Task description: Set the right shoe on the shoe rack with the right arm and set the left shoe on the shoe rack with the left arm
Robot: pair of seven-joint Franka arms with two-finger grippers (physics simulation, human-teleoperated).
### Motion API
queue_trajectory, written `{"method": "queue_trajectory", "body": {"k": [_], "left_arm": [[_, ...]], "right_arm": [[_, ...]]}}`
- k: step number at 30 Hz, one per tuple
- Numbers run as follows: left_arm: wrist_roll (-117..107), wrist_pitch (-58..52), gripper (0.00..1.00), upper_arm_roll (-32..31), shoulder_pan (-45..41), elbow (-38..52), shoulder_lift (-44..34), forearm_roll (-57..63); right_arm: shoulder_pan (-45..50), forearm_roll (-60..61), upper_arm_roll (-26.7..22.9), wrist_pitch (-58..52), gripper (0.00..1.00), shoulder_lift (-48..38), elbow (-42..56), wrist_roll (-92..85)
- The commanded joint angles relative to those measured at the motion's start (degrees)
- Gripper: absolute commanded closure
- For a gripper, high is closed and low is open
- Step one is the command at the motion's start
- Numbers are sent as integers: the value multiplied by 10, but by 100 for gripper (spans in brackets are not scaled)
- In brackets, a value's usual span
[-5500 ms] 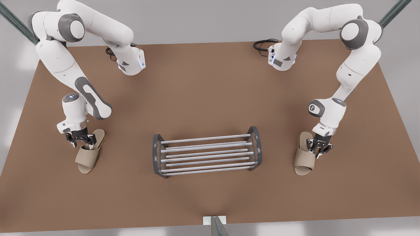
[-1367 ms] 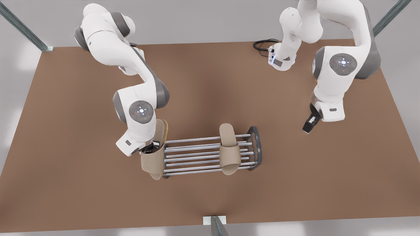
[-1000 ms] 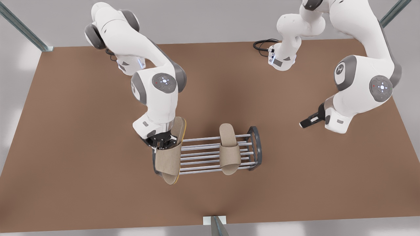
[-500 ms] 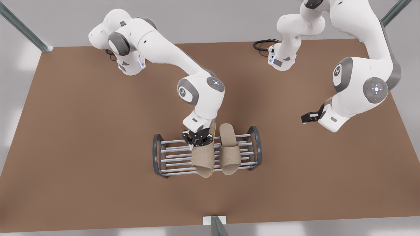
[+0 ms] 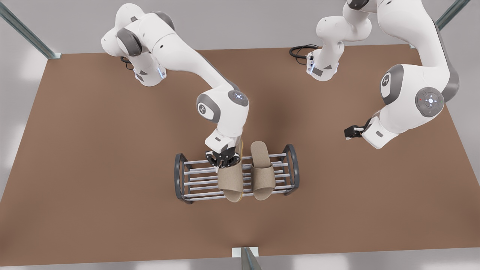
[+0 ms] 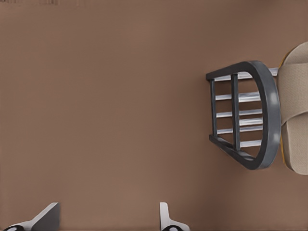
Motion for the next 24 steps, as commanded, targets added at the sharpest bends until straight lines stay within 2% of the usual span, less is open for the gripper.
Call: {"method": "queue_trajectory", "body": {"k": [1,17,18,19,24], "left_arm": [[60,-1,0,-1,0,0,0,0],[55,-8,0,0,-4,0,-6,0],[55,-8,0,0,-4,0,-6,0],[55,-8,0,0,-4,0,-6,0],[52,-9,0,-1,-7,1,-6,0]], "right_arm": [[-2,-6,0,45,79,-7,-16,-69],[-8,-31,-4,112,79,0,-79,-59],[-8,-32,-4,112,63,0,-79,-59],[-8,-47,-3,113,0,-2,-91,-57],[-8,-47,0,106,0,-14,-100,-58]]}}
